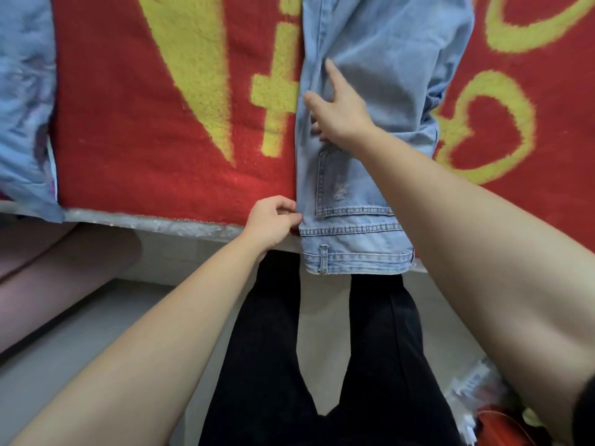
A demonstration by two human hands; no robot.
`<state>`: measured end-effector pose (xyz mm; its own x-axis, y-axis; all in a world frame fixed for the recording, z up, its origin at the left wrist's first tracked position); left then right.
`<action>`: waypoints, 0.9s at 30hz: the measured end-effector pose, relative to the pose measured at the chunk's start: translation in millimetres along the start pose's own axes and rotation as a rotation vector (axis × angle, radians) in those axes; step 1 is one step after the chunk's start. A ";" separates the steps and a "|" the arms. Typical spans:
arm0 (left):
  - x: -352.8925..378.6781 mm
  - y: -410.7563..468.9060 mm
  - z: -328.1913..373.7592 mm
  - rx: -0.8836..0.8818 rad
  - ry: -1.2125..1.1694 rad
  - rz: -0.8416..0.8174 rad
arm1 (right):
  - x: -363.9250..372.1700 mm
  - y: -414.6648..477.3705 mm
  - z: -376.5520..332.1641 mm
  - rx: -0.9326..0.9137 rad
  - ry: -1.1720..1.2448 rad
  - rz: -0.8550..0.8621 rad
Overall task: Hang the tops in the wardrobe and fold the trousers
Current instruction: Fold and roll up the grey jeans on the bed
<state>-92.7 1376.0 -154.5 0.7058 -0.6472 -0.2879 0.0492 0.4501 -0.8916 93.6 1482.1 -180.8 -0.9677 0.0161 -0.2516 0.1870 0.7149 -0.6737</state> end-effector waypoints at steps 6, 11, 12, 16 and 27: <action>-9.9 15.7 60.5 0.098 0.054 0.231 | -24.0 7.0 -21.7 -0.009 -0.030 0.047; -36.9 58.3 151.4 0.336 0.206 0.362 | -80.9 45.9 -66.0 -0.025 0.017 0.259; -41.9 68.8 168.0 0.367 0.258 0.380 | -94.0 55.1 -74.4 -0.033 0.046 0.311; -59.7 103.2 236.7 0.491 0.480 0.432 | -147.4 101.0 -101.7 -0.003 0.157 0.549; -111.4 185.5 344.5 0.539 0.762 0.473 | -259.1 194.3 -169.9 -0.013 -0.188 0.747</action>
<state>81.1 1743.5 -167.5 0.1115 -0.4655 -0.8780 0.3246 0.8521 -0.4105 351.9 1735.6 -128.4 -0.5404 0.3795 -0.7510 0.7761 0.5695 -0.2707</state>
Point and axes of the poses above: each hand's wrist, its own y-axis towards the middle knuckle, its own x-axis out of the palm, z = x × y, the point moved 2 cm from there along y, towards the middle knuckle, and after that the axes turned 6 degrees about y, right-handed, at the moved point
